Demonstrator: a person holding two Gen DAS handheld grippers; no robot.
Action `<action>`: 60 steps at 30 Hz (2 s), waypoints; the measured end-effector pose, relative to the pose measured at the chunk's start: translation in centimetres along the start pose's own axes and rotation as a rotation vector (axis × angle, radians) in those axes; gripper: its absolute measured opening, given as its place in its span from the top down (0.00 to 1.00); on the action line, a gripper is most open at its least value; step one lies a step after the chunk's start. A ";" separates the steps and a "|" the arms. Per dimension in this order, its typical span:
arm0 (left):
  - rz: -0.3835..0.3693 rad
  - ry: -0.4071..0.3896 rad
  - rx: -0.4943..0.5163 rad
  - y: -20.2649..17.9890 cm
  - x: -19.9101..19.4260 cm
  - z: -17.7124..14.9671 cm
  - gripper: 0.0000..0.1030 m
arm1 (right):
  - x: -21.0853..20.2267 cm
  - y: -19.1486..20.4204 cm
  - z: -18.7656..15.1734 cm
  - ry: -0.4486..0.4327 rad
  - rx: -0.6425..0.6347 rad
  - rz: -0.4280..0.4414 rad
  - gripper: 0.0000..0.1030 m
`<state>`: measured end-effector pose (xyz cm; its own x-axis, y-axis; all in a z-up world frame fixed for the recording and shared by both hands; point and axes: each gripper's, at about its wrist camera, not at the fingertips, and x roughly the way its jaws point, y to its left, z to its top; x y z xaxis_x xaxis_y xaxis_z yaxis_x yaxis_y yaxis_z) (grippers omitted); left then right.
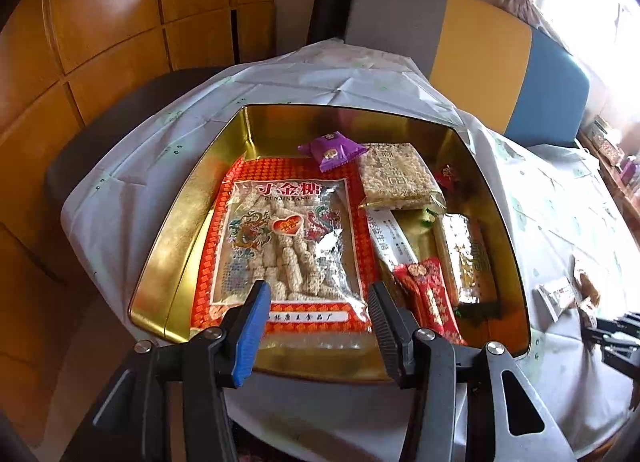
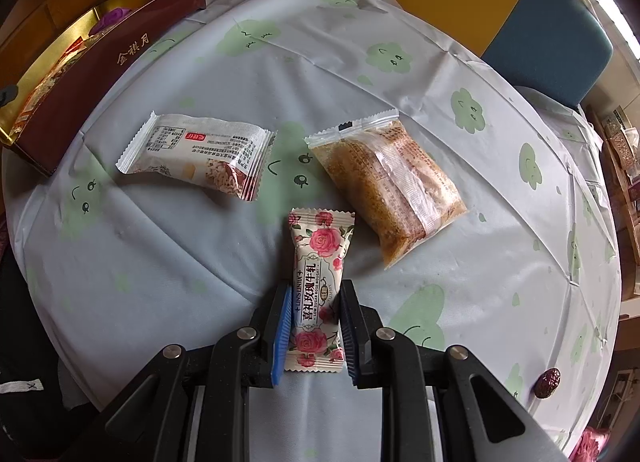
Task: Organize snacks
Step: 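Carry the pink-flower candy bar in the right tool toward the gold box, then lower the pink-flower bar into the gold box and open the right tool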
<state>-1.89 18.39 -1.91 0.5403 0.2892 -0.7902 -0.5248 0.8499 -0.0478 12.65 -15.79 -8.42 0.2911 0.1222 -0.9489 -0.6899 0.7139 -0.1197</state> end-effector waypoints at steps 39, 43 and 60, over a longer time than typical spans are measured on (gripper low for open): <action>0.032 -0.060 -0.028 1.4 -0.8 -1.8 0.50 | -5.6 3.4 6.6 -0.160 0.136 0.252 0.80; 0.044 -0.064 -0.056 2.3 -0.8 -1.6 0.50 | -6.5 7.0 10.2 -0.205 0.095 0.361 0.80; 0.045 -0.052 -0.060 2.5 -0.3 -1.8 0.50 | -4.2 14.7 15.6 -0.211 0.045 0.430 0.64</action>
<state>-4.55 19.66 -2.87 0.5480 0.3508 -0.7594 -0.5873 0.8078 -0.0507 11.66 4.93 -1.64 0.1172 0.5470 -0.8289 -0.7494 0.5964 0.2876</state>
